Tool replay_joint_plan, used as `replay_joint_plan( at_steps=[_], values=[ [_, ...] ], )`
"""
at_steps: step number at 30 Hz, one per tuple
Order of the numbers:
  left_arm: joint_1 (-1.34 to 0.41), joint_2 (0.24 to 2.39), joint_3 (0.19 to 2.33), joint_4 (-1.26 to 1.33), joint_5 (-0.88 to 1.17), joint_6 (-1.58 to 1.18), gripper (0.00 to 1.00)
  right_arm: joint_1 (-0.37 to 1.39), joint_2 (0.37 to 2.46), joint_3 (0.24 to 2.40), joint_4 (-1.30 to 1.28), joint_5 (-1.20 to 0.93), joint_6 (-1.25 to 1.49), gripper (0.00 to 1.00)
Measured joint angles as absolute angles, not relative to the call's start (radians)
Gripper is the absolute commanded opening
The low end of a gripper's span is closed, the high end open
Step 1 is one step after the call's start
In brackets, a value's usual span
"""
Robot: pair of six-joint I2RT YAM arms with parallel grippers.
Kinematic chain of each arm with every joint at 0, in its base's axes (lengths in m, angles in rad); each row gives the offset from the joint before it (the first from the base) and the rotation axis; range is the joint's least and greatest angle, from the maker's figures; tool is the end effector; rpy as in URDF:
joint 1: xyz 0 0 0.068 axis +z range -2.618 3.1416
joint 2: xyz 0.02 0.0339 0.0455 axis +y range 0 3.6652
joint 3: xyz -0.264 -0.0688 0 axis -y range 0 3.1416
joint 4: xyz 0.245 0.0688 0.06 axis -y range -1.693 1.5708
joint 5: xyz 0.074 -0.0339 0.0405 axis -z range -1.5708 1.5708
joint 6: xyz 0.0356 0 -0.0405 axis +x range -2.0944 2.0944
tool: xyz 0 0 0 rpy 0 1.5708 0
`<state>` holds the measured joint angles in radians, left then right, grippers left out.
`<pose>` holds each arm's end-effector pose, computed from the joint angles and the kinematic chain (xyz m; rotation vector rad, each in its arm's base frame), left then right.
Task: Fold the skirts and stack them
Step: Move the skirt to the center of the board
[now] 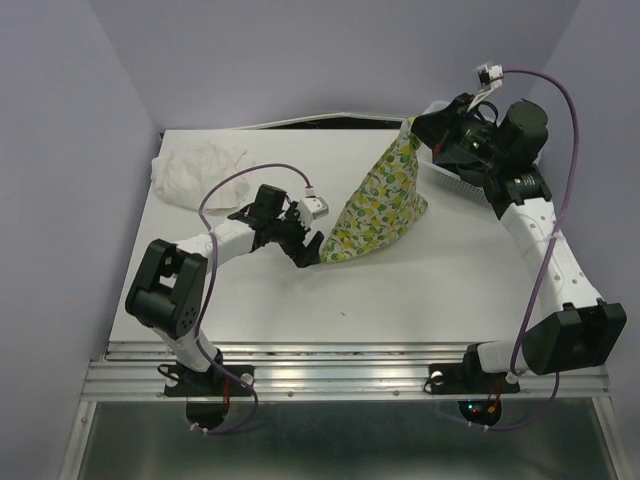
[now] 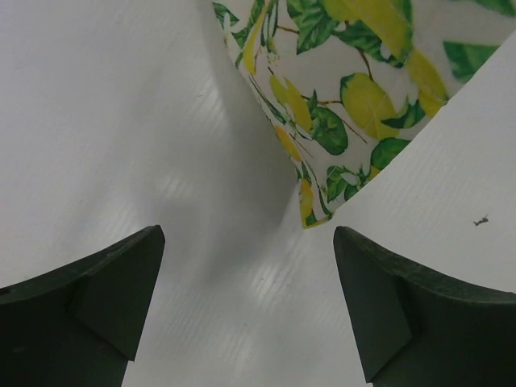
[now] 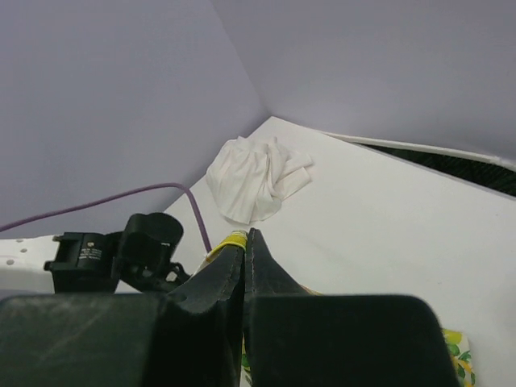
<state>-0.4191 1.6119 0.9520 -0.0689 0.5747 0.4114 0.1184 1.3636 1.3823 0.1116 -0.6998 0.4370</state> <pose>0.3015 -0.1555 0.2053 1.1663 1.9159 -0.6610 0.3050 0.0594 0.4496 -0.3594 1.5025 0.9462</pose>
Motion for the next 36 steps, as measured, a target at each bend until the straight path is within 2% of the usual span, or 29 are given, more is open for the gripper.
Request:
replay_joint_plan(
  at_steps=[10,13,16,17,20,22,23,24,29,36],
  values=[
    [-0.457,1.706,0.968,0.022,0.74,0.391,0.98,0.118,1.369,1.431,0.111,-0.695,0.448,0.01],
    [-0.457,1.706,0.967,0.098,0.773,0.348,0.89,0.118,1.37,1.434,0.107,-0.688,0.449,0.01],
    [-0.459,1.7,0.958,0.177,0.781,0.315,0.7,0.118,1.371,1.453,0.096,-0.669,0.448,0.01],
    [-0.461,1.696,0.953,0.193,0.779,0.302,0.61,0.118,1.371,1.459,0.096,-0.665,0.449,0.01],
    [-0.471,1.691,0.947,0.228,0.769,0.268,0.53,0.118,1.371,1.488,0.094,-0.641,0.449,0.01],
    [-0.474,1.691,0.946,0.24,0.76,0.248,0.3,0.118,1.371,1.507,0.094,-0.628,0.45,0.01],
    [-0.477,1.69,0.946,0.242,0.752,0.236,0.06,0.118,1.371,1.518,0.094,-0.62,0.449,0.01],
    [-0.478,1.689,0.946,0.243,0.747,0.233,0.0,0.118,1.371,1.525,0.094,-0.616,0.449,0.01],
    [-0.469,1.627,0.965,0.145,0.667,0.236,0.0,0.119,1.36,1.542,0.066,-0.548,0.391,0.01],
    [-0.384,1.33,1.11,-0.132,0.463,0.356,0.0,0.119,1.218,1.505,-0.025,-0.281,0.138,0.01]
  ],
)
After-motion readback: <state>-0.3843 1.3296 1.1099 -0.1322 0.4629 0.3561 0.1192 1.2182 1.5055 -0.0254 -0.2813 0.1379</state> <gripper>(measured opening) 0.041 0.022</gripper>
